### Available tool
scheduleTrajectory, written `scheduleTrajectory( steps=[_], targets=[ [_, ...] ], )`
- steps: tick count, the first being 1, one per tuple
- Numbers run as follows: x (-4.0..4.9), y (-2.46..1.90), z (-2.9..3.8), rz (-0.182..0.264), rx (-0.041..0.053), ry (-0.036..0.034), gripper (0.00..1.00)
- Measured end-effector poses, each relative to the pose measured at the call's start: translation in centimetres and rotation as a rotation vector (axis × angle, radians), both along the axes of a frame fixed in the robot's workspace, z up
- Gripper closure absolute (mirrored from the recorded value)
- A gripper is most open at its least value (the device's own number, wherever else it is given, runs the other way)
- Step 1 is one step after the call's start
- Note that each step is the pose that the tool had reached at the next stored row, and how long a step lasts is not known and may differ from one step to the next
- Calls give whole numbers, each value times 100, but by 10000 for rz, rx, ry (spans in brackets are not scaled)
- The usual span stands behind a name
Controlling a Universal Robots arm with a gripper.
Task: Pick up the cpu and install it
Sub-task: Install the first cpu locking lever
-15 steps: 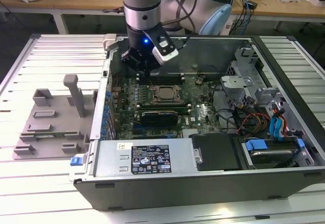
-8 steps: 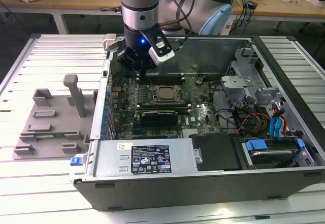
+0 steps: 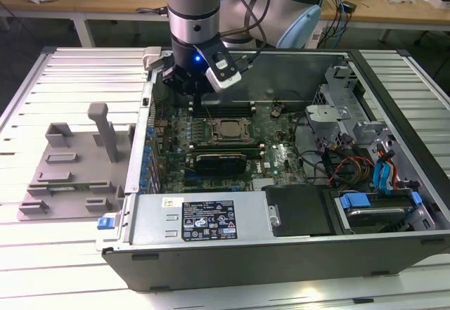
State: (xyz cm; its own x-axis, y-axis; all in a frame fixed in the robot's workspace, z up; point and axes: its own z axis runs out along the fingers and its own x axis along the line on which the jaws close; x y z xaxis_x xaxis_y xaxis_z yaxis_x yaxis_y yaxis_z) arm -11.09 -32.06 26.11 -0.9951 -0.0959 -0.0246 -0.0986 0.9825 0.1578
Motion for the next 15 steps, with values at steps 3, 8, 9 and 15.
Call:
scheduleTrajectory(
  steps=[3,8,9,15],
  targets=[
    [-27,-9,-14,1,265,0,89],
    [-24,-14,-20,2,832,0,89],
    [1,-14,-27,1,833,-1,89],
    [111,-14,-34,0,832,-1,89]
  ],
)
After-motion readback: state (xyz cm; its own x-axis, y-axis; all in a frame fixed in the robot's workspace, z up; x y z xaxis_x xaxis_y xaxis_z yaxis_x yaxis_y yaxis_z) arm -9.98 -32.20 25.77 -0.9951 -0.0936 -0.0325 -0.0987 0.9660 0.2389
